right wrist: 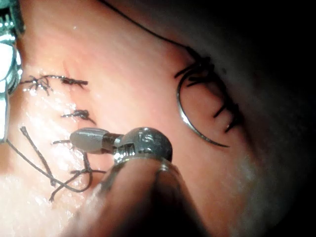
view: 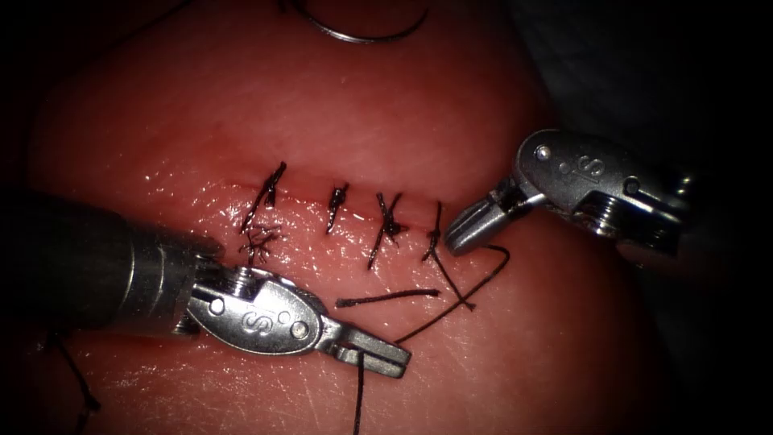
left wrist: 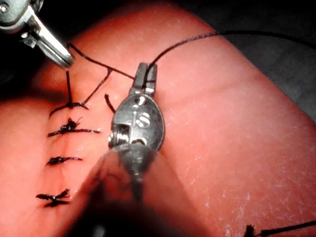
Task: Wound Closure
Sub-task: Wrap the suture once clockwise around the right gripper
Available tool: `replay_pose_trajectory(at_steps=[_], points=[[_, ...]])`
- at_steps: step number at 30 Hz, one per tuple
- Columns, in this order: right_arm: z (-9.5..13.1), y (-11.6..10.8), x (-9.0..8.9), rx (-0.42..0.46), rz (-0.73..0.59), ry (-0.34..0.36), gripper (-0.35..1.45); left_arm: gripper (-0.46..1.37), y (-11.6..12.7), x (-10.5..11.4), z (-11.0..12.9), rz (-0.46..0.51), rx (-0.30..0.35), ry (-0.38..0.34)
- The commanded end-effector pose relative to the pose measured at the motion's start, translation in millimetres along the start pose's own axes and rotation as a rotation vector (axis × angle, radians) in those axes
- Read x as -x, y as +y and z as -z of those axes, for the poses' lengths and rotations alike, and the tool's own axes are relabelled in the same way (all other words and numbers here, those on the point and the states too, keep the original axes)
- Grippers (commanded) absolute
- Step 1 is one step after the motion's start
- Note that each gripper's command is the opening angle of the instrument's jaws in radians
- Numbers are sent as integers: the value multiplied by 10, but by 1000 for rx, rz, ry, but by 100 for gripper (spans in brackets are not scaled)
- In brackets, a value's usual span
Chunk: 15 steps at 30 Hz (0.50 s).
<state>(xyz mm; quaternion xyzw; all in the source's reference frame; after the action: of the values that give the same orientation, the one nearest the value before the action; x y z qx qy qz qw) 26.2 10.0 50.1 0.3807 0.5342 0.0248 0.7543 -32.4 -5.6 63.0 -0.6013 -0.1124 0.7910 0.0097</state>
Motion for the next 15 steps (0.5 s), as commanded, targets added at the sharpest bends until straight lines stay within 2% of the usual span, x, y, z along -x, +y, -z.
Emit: replay_pose_trajectory(at_steps=[1,7,15], points=[[0,0,0,11,-2,1,-35,-35,0,1,-1,1,1,-1],[20,4,-11,59,-15,41,-35,-35,-5,-3,3,0,1,3],[52,-8,3,105,-30,34,-35,-35,-31,-18,25,-6,-15,9]])
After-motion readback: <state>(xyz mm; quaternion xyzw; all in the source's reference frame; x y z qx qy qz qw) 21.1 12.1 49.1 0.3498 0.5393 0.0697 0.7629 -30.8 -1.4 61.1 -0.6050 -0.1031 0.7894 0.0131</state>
